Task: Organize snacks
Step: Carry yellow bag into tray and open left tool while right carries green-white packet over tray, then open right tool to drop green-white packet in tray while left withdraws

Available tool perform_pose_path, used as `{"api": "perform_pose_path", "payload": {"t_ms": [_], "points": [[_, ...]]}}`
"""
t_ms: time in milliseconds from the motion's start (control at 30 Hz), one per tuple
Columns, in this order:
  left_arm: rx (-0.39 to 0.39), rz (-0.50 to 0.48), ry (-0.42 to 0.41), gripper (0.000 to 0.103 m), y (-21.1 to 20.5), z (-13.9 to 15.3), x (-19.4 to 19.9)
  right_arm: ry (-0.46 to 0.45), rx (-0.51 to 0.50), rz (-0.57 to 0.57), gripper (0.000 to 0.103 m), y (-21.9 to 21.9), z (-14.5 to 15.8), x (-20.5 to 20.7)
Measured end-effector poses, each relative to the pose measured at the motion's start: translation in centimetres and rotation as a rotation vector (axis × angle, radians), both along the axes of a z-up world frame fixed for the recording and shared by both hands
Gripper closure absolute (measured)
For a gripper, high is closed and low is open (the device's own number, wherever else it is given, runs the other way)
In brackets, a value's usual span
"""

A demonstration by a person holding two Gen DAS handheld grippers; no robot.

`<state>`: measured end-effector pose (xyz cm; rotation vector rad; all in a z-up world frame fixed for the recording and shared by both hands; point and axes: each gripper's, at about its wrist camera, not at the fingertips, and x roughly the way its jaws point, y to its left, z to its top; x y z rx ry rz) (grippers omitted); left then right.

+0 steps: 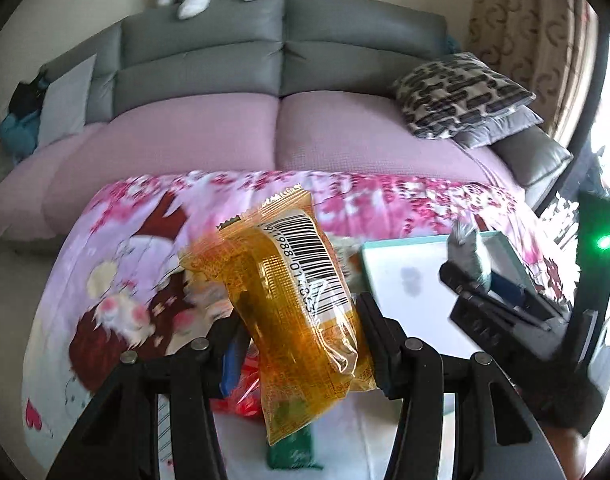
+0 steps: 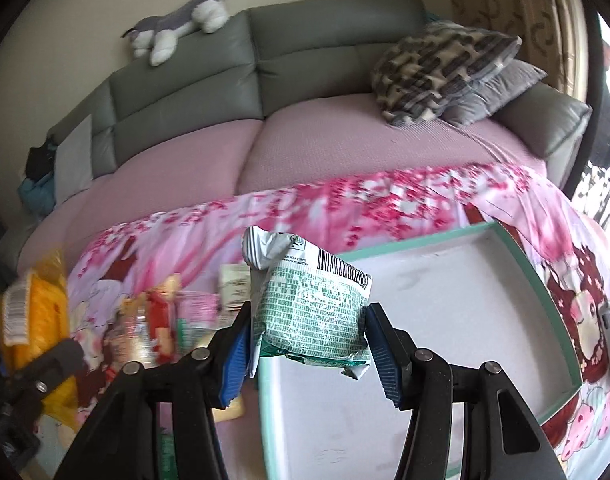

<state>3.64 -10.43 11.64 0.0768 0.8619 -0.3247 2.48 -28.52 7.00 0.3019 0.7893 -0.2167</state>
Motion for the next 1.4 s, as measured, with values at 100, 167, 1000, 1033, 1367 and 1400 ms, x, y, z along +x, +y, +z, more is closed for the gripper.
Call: {"api": "perform_pose_path", "payload": {"t_ms": [100,167,1000,1033,1367,1400], "points": [[-0.022,-0.054,0.004,0.05,-2.8,0.1,1.0,0.013,0.036,-0.05,0.045,-2.1,-0.8,-0.4],[-0.017,-0.086,-0.008,0.05,-4.5,0.2,1.3,0.014,0.033,-0.071,0.045,-3.4,-1.0,-0.6],[-0.003,-0.205,0.094,0.05,-15.6,-7.7,4.4,0.168,0.025,-0.279,0.045,-12.2,-5.5,-2.0],[0.003,-0.204,0.09,0.05,-15.6,-7.7,4.4,0.17,0.024,-0.272,0.045,-12.1,-5.5,-2.0],[0.019,-0.169,0.065,0.045,-14.7,-6.6,3.8,0.181,0.02,-0.241,0.043,-11.4,-5.2,-1.8],[0.013,-0.157,0.076,0.038,-14.4,-6.6,3.9,0.184,0.018,-0.236,0.043,-11.3,-5.2,-1.8]]}}
